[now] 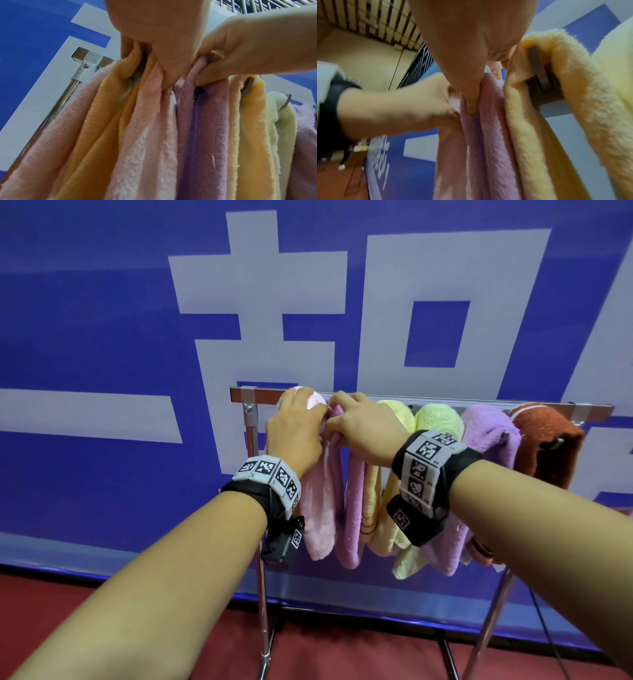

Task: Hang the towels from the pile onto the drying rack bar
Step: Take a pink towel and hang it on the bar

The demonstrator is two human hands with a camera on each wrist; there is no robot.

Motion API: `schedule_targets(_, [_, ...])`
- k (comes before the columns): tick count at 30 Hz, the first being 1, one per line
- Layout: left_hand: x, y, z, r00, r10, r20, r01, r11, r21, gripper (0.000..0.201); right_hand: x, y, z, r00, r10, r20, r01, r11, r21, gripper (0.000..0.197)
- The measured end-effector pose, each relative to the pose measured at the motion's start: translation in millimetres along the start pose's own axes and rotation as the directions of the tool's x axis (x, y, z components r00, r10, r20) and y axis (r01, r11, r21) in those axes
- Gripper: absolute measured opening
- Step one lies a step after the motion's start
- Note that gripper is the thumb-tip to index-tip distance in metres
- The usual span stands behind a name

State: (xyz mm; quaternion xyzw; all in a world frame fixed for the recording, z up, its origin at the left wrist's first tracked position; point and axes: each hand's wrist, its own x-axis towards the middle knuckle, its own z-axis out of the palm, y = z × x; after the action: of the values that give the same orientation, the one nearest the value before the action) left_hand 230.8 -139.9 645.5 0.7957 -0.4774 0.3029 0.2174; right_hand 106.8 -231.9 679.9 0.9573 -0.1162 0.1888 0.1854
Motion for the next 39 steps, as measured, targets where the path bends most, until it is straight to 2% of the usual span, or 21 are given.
schedule_targets(7, [6.8,0.0,6.6,1.000,0.000,-0.021,0.001,0.999,0.054,0.032,7.1,13.8,-6.4,0.996,0.011,0.085,-0.032,0.966,0.256,0.017])
schedule_targets(10, [7.9,2.3,9.9,0.999,-0.001,-0.044,0.004,0.997,0.072,0.030,7.1,12.6,-3.8,0.998,0.034,0.057,-0.052,0.937,0.347,0.015])
schedule_targets(13, [6.3,1.8,5.6,1.000,0.017,-0.026,-0.015,0.998,0.063,0.033,3.0,10.2,-3.2,0.998,0.046,0.047,-0.060,0.930,0.363,0.015])
schedule_targets(15, [4.1,-3.4,-1.8,0.998,0.062,0.019,-0.062,0.998,-0.003,0.036,-0.4,8.4,-4.9,0.998,0.044,0.048,-0.059,0.926,0.373,0.020])
schedule_targets(18, [2.7,-20.2,-16.7,0.984,0.114,0.138,-0.085,0.976,-0.199,0.055,-0.8,1.7,-12.3,0.993,0.108,0.047,-0.117,0.889,0.443,0.029])
schedule_targets(19, [4.1,-26.2,-22.7,0.981,0.090,0.171,-0.032,0.949,-0.315,0.059,1.9,-0.6,-14.5,0.989,0.141,0.050,-0.148,0.879,0.453,0.032])
schedule_targets(21, [7.7,-36.2,-34.0,0.979,-0.013,0.203,0.121,0.838,-0.532,0.054,10.7,-4.6,-16.9,0.979,0.197,0.052,-0.200,0.880,0.430,0.034])
schedule_targets(23, [10.5,-44.7,-40.9,0.968,-0.116,0.222,0.233,0.741,-0.630,0.045,20.1,-7.8,-16.5,0.970,0.236,0.060,-0.240,0.883,0.404,0.034])
schedule_targets(24, [11.0,-48.4,-42.2,0.961,-0.148,0.233,0.266,0.727,-0.633,0.041,23.7,-9.4,-16.8,0.964,0.256,0.070,-0.263,0.884,0.387,0.033])
schedule_targets(28, [5.6,-58.1,-40.0,0.955,-0.187,0.229,0.290,0.747,-0.599,0.037,35.8,-13.2,-15.6,0.926,0.343,0.158,-0.375,0.880,0.291,0.022])
schedule_targets(31, [2.3,-61.7,-35.6,0.964,-0.205,0.168,0.265,0.776,-0.572,0.020,44.9,-14.9,-13.7,0.905,0.392,0.164,-0.423,0.868,0.261,0.015])
schedule_targets(35, [1.8,-65.0,-28.1,0.971,-0.219,0.095,0.238,0.848,-0.473,0.005,54.8,-11.0,-12.5,0.905,0.389,0.170,-0.421,0.876,0.236,0.009])
schedule_targets(39, [-1.5,-65.6,-24.5,0.969,-0.243,0.045,0.240,0.885,-0.398,0.008,60.4,-12.2,-17.1,0.917,0.368,0.156,-0.387,0.915,0.114,0.004])
